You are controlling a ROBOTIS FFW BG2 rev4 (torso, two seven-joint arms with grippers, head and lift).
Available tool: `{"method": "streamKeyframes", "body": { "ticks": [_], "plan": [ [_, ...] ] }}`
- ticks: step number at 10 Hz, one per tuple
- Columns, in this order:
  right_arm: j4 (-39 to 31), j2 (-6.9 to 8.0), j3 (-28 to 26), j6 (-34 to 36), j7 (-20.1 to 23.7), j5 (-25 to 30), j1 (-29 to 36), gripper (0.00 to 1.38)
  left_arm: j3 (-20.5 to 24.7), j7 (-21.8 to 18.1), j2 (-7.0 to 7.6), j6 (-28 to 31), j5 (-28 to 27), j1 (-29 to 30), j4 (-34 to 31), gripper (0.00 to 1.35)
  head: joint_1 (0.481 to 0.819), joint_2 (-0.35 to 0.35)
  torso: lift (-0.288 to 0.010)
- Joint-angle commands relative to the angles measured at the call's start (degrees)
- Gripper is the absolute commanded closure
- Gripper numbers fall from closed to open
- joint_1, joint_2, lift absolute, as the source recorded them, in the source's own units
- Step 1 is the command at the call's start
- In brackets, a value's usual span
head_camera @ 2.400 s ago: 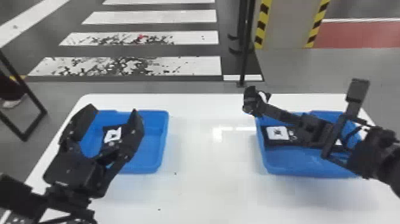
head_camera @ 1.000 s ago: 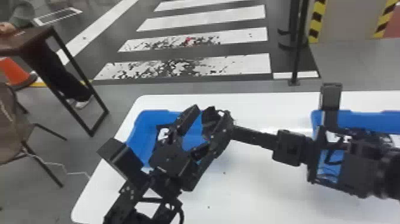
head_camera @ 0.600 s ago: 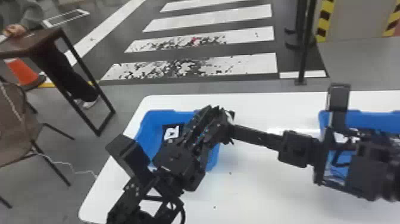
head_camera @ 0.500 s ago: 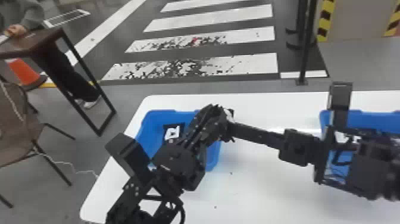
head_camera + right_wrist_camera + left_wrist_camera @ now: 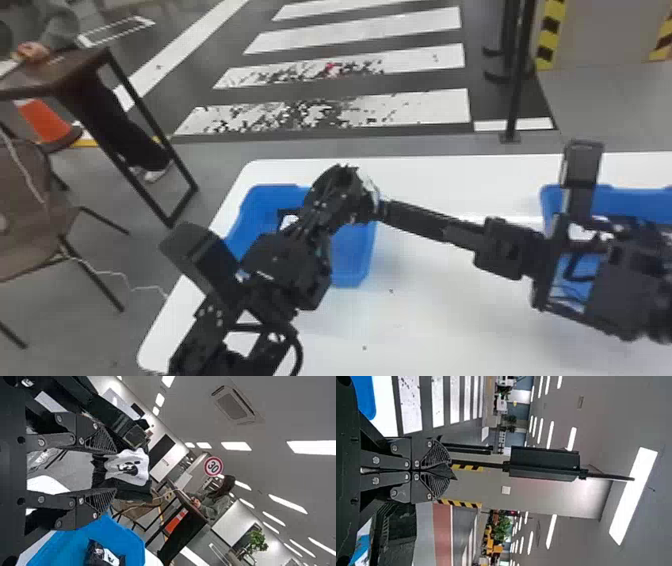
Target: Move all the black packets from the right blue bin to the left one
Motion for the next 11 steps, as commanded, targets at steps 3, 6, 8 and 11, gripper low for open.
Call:
{"method": "streamKeyframes", "body": {
  "ticks": [3, 6, 8, 11],
  "plan": [
    [-0.67, 0.00, -2.35, 0.15, 0.02, 0.13, 3.38, 0.13, 3.73, 4.04, -1.35, -4.95, -8.00, -7.16, 12.43, 1.21, 0.695, 0.348, -0.140],
    [-1.09, -0.17, -3.95, 0.71, 0.02, 1.04, 3.81, 0.13, 8.76, 4.13, -1.96, -3.40, -16.80, -16.44, 28.60, 0.76, 0.695, 0.350, -0.140],
    [-2.22, -0.09, -8.18, 0.57, -0.07, 6.64, 5.63, 0.13, 11.04, 2.55, -2.58, -12.12, -12.91, -13.35, 27.06, 0.02, 0.695, 0.350, -0.140],
    [-10.24, 1.58, -17.89, -0.55, -4.55, 20.70, 10.98, 0.14, 10.36, 1.40, -3.19, -9.30, -3.20, -3.93, 11.73, 0.21, 0.695, 0.343, -0.140]
  ]
}}
